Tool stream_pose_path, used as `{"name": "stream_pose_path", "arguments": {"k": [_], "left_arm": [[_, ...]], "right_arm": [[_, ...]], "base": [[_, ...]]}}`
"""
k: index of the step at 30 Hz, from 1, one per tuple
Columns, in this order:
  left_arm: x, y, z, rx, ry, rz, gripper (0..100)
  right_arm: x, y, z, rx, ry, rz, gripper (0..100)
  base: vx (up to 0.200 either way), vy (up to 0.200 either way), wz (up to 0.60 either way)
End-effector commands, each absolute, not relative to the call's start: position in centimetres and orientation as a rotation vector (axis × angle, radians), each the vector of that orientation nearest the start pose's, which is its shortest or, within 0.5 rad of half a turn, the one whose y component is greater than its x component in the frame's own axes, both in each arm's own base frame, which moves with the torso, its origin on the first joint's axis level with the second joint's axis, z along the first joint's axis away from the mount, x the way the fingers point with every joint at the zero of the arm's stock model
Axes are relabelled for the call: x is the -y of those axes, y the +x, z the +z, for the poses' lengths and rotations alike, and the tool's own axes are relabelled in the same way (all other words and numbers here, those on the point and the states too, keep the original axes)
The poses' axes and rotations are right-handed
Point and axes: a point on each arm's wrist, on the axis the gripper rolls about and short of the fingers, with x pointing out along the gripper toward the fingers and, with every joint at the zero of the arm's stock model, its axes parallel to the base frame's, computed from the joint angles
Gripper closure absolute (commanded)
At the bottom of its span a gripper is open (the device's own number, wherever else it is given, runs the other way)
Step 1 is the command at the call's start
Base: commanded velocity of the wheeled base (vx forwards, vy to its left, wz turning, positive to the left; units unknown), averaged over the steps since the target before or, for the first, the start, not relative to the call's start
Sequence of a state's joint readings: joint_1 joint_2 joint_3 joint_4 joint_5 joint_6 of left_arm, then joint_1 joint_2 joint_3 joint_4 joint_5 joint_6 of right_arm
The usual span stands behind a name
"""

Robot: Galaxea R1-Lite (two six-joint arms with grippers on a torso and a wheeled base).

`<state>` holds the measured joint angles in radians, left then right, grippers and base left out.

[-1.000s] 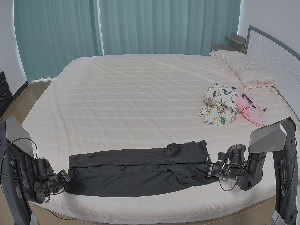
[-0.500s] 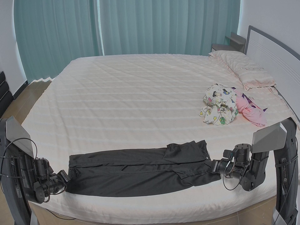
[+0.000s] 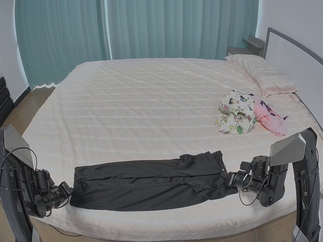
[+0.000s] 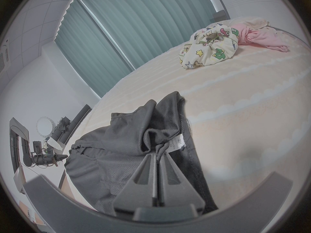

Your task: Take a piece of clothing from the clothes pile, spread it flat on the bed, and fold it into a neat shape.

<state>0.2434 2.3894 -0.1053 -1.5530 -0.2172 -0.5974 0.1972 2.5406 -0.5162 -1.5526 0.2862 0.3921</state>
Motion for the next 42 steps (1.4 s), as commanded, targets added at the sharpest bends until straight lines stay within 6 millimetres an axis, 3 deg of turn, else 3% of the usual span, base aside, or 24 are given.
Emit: {"name": "stream_pose_path", "arguments": {"k": [1, 2, 3, 7, 8, 19, 22, 37, 38, 42], "left_arm": [[-5.3, 23.2, -4.1, -0.67, -0.741, 0.233, 100], [-5.3, 23.2, -4.1, -0.67, -0.741, 0.233, 100], [-5.3, 23.2, -3.8, -0.664, -0.742, 0.225, 100], [-5.3, 23.3, -3.3, -0.64, -0.743, 0.215, 100], [-5.3, 23.2, -3.1, -0.635, -0.745, 0.213, 0], [-5.0, 24.6, -3.2, -0.635, -0.783, 0.043, 0], [-5.0, 25.4, -3.7, -0.626, -0.773, 0.04, 0], [-4.7, 25.7, -5.4, -0.661, -0.664, 0.082, 0], [-4.6, 25.7, -5.4, -0.662, -0.665, 0.081, 100], [-4.6, 25.6, -5.4, -0.663, -0.663, 0.087, 100]], "right_arm": [[-7.4, 31.9, -7.1, -0.575, 0.395, 0.382, 100], [-7.4, 31.9, -7.1, -0.575, 0.395, 0.382, 100], [-7.4, 31.9, -7.2, -0.576, 0.394, 0.383, 0], [-7.4, 31.8, -7.4, -0.584, 0.394, 0.381, 0], [-7.4, 31.8, -7.3, -0.583, 0.395, 0.383, 0], [-7.2, 31.6, -7.1, -0.586, 0.401, 0.377, 0], [-7.3, 31.6, -7.1, -0.587, 0.401, 0.38, 0], [-7.4, 31.6, -7.1, -0.588, 0.402, 0.383, 0], [-7.4, 31.6, -7.2, -0.589, 0.4, 0.383, 0], [-7.4, 31.6, -7.4, -0.593, 0.402, 0.382, 0]], "base": [[0.0, 0.0, 0.0], [0.0, 0.0, 0.0], [0.0, 0.0, 0.0], [0.0, 0.0, 0.0], [0.0, 0.0, 0.0], [0.0, 0.0, 0.0], [0.0, 0.0, 0.0], [0.0, 0.0, 0.0], [0.0, 0.0, 0.0], [0.0, 0.0, 0.0]]}}
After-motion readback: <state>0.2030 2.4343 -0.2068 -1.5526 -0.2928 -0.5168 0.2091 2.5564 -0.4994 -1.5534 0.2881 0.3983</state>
